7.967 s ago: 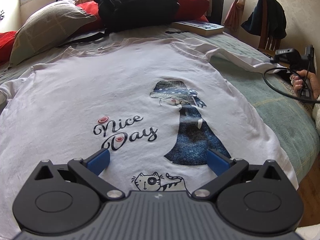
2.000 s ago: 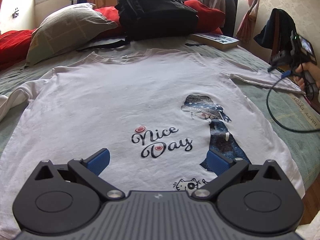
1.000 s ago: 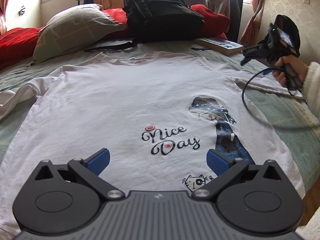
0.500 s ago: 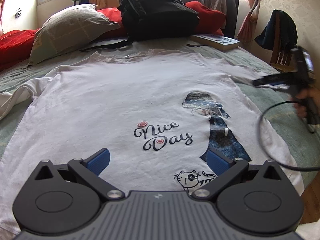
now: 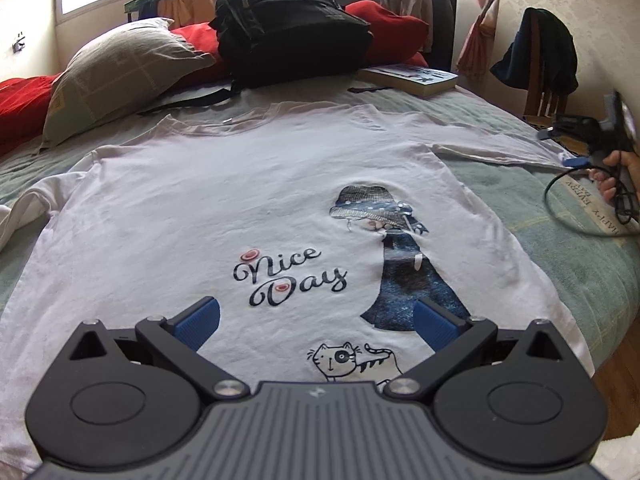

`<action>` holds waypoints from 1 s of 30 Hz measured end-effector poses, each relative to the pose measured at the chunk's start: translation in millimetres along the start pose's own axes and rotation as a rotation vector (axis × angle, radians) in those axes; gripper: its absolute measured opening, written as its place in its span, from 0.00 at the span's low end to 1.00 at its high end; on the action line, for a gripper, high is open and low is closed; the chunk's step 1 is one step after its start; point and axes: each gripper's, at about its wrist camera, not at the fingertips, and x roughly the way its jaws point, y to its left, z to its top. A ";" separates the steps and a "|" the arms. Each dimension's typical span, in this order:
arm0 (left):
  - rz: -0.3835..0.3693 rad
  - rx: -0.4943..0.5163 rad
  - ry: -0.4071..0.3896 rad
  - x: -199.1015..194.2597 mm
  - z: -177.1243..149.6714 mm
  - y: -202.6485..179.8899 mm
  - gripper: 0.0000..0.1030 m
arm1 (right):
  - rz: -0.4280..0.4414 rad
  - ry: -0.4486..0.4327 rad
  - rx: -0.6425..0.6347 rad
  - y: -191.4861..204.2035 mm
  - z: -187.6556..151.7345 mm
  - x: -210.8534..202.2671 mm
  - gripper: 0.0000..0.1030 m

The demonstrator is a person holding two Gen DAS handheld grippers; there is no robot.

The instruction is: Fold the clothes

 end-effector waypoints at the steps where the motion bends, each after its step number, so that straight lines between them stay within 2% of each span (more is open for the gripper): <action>1: 0.004 0.000 0.002 0.3 0.3 -0.1 0.99 | -0.021 -0.008 0.020 -6.5 2.3 -0.8 0.95; 3: 0.001 0.004 -0.001 0.0 1.8 -1.0 0.99 | -0.063 -0.024 0.059 -19.1 6.7 -2.6 0.96; 4: -0.002 0.006 -0.004 -0.3 2.3 -1.5 0.99 | -0.078 -0.027 0.040 -12.1 7.2 -4.3 0.98; 7: -0.001 0.003 -0.002 0.4 1.3 -1.4 0.99 | -0.053 -0.017 -0.077 17.8 1.2 -3.6 0.99; 13: 0.004 -0.006 0.009 2.4 -3.4 0.2 0.99 | -0.120 0.049 -0.285 58.0 -32.9 17.1 1.00; 15: 0.004 -0.012 0.013 2.6 -5.9 2.9 0.99 | -0.146 0.046 -0.326 56.6 -40.3 16.0 1.00; 18: 0.001 -0.027 0.006 1.5 -7.3 9.1 0.99 | -0.196 0.070 -0.258 49.1 -31.8 2.6 1.00; 23: 0.004 -0.051 -0.003 1.8 -9.0 21.2 0.99 | -0.091 0.024 -0.341 95.4 -31.7 -32.5 1.00; 26: 0.012 -0.067 -0.002 0.6 -12.3 28.3 0.99 | 0.107 0.047 -0.365 146.0 -33.9 -34.0 1.00; 29: 0.023 -0.081 -0.013 -3.6 -14.0 34.8 0.99 | 0.274 0.124 -0.346 198.1 -34.3 -13.1 1.00; 30: 0.028 -0.087 -0.018 -5.3 -14.0 37.3 0.99 | 0.290 0.149 -0.338 212.0 -36.0 -1.8 1.00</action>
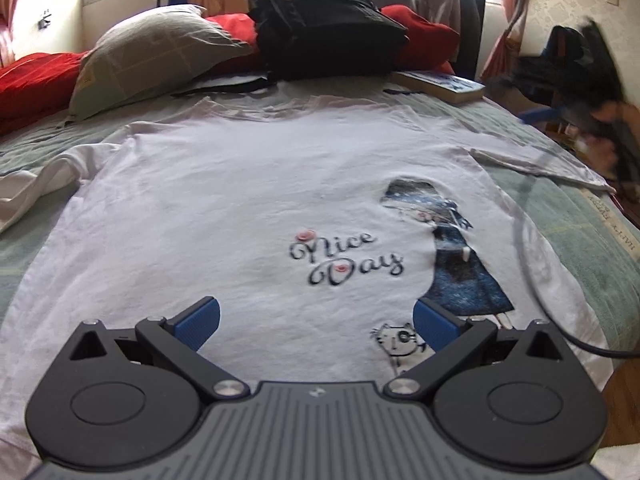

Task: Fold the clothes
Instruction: 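Move the right tool back over the T-shirt toward the collar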

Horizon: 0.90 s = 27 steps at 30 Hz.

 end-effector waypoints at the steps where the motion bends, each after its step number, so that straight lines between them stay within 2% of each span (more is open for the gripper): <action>1: 0.004 -0.006 -0.004 -1.1 0.3 2.8 0.99 | 0.020 0.020 0.010 9.6 4.4 14.6 1.00; 5: 0.009 -0.031 -0.008 -0.5 0.6 14.2 0.99 | 0.100 0.102 0.049 47.8 21.8 73.1 1.00; 7: 0.006 -0.038 -0.004 2.1 0.6 19.2 0.99 | 0.066 0.144 0.069 50.6 21.5 98.6 1.00; 10: -0.001 -0.048 0.001 6.5 1.0 26.2 0.99 | -0.058 0.159 0.080 38.0 20.2 129.6 1.00; 14: -0.010 -0.061 0.004 11.5 1.1 33.3 0.99 | -0.131 0.099 0.037 26.2 33.9 146.2 1.00; 18: -0.017 -0.064 -0.004 10.2 1.4 36.8 0.99 | -0.151 0.080 0.076 27.6 49.0 140.7 1.00; 20: -0.012 -0.069 -0.007 9.3 1.6 38.6 0.99 | -0.127 0.074 0.042 46.3 50.6 125.5 1.00; 24: -0.011 -0.069 -0.006 10.4 1.2 39.7 0.99 | 0.060 0.164 0.022 77.4 43.7 114.9 1.00; 26: -0.013 -0.066 -0.005 10.8 0.4 40.0 0.99 | 0.082 0.204 0.002 87.4 38.6 122.6 1.00; 27: -0.014 -0.065 -0.005 10.8 0.2 40.2 0.99 | 0.061 0.211 -0.018 90.7 36.0 130.2 1.00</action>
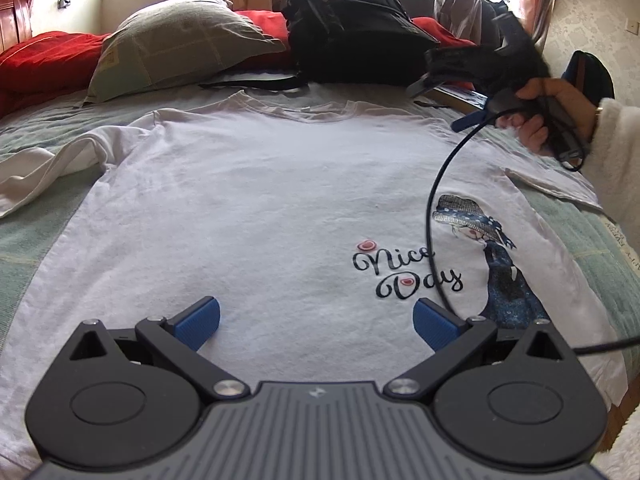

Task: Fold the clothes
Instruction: 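Move the right tool back over the T-shirt toward the collar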

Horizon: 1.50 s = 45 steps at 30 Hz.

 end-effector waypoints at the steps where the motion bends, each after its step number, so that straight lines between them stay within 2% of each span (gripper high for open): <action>1: -0.002 0.001 0.001 0.1 -0.2 0.6 0.99 | -0.024 0.011 0.006 -1.8 0.4 10.0 1.00; 3: -0.005 -0.001 0.001 -0.3 0.0 2.8 0.99 | -0.052 0.025 0.035 -9.0 2.4 30.5 1.00; 7: -0.009 -0.012 -0.005 -0.9 2.1 7.7 0.99 | -0.073 -0.074 0.047 -16.5 22.5 36.3 1.00; 8: -0.011 -0.014 -0.006 -0.6 2.3 8.8 0.99 | -0.106 -0.096 0.056 -15.1 26.6 33.8 1.00; 10: -0.017 -0.016 -0.006 0.8 2.5 10.8 0.99 | -0.104 -0.104 0.067 -8.4 31.5 27.4 1.00; 12: -0.022 -0.016 -0.005 3.0 2.4 12.4 0.99 | -0.004 -0.097 0.026 5.2 32.2 22.6 1.00; 14: -0.026 -0.013 -0.004 5.1 2.1 13.3 0.99 | 0.050 -0.059 -0.005 18.5 30.9 27.5 1.00; 16: -0.031 -0.009 -0.003 6.8 1.5 14.2 0.99 | 0.069 -0.019 -0.032 26.9 31.8 41.7 1.00; 19: -0.040 -0.003 -0.004 6.8 0.6 15.3 0.99 | 0.025 0.001 -0.027 29.7 35.6 69.1 1.00; 22: -0.051 -0.002 -0.005 6.7 1.0 17.0 0.99 | 0.014 -0.060 -0.028 24.4 44.8 83.6 1.00; 25: -0.057 -0.006 -0.008 5.9 1.5 18.1 0.99 | -0.034 -0.091 -0.034 25.0 54.8 85.9 1.00; 34: -0.069 0.022 -0.031 -7.2 2.1 12.5 0.99 | -0.053 -0.143 -0.127 43.8 45.9 9.7 1.00; 39: -0.075 0.060 -0.050 -20.4 1.9 4.8 0.99 | -0.060 -0.150 -0.189 47.2 25.7 -43.0 1.00; 45: -0.047 0.109 -0.044 -40.6 -11.1 4.5 0.99 | -0.056 -0.153 -0.248 50.3 -8.9 -93.0 1.00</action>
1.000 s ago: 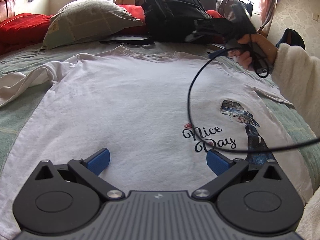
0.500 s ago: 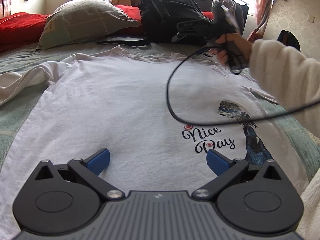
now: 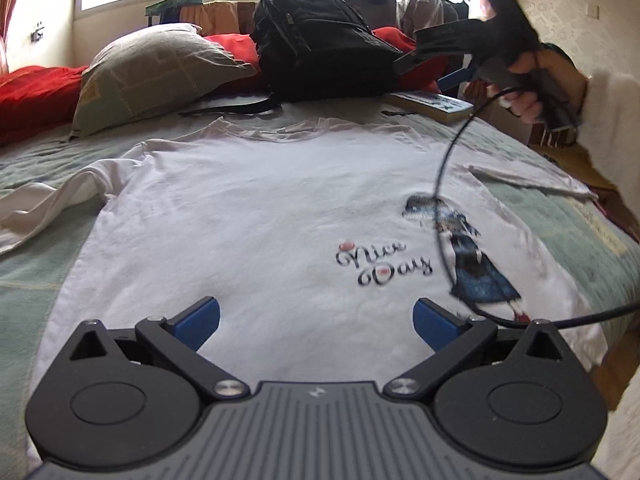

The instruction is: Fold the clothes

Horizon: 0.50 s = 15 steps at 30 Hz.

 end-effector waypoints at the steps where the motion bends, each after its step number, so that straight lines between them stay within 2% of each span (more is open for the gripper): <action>1: 0.010 0.008 0.002 -4.3 -2.9 0.5 0.99 | 0.005 0.001 -0.002 1.9 -5.1 -6.6 1.00; 7: 0.095 0.030 0.000 -13.8 -11.5 13.4 0.99 | 0.045 0.075 -0.041 34.4 -52.9 -20.9 1.00; 11: 0.129 0.023 0.040 -2.6 -20.5 21.9 0.99 | 0.068 0.141 -0.057 63.0 -94.1 -14.4 1.00; 15: 0.143 0.050 0.048 2.0 -36.0 18.2 0.99 | 0.013 0.122 -0.068 71.8 -133.1 -29.4 1.00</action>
